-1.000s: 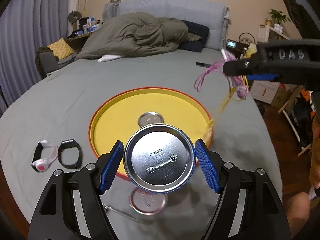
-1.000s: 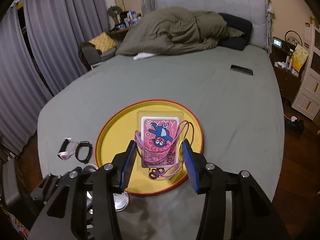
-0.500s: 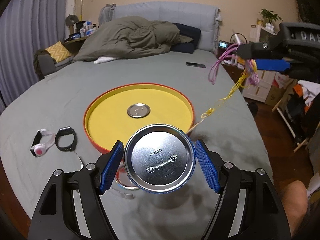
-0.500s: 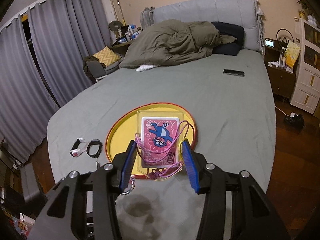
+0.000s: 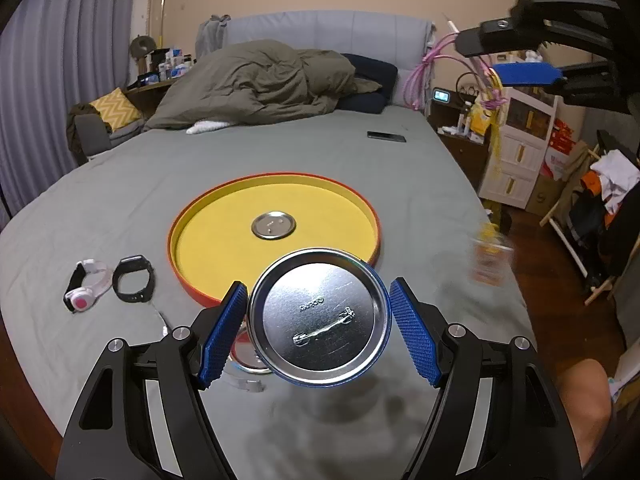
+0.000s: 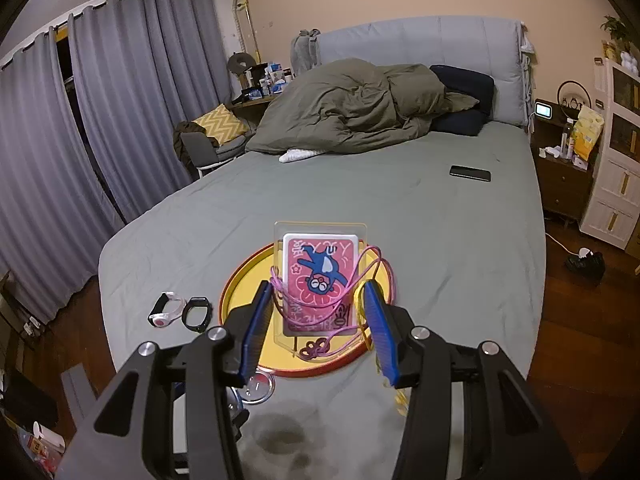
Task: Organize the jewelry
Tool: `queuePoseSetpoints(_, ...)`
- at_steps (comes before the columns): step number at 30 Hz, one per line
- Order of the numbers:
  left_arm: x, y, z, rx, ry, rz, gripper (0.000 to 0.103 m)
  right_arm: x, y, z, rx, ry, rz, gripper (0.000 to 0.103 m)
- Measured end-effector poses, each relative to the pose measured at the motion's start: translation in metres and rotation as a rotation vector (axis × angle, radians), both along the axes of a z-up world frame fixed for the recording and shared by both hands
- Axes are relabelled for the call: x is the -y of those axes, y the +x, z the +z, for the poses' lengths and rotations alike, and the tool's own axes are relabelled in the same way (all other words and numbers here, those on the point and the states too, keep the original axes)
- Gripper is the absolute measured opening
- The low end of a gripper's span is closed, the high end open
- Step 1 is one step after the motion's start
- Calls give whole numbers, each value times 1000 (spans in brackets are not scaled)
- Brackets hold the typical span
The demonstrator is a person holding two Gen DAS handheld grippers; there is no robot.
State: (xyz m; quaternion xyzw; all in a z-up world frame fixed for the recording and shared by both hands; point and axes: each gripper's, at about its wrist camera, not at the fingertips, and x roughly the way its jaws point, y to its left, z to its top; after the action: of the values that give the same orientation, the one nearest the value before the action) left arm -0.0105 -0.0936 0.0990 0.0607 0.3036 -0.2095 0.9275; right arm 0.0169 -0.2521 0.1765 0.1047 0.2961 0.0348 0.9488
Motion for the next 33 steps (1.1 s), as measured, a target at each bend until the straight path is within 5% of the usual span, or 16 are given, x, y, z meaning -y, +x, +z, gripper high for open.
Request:
queuePoseSetpoints(13,-24,8,-6,-12,-9,48,71,-23,62,-25,-73,11,74,44)
queuePoseSetpoints(33,-43,29,-40,-96,-22,76,71,-59,161,-181,-399,-31,139,44)
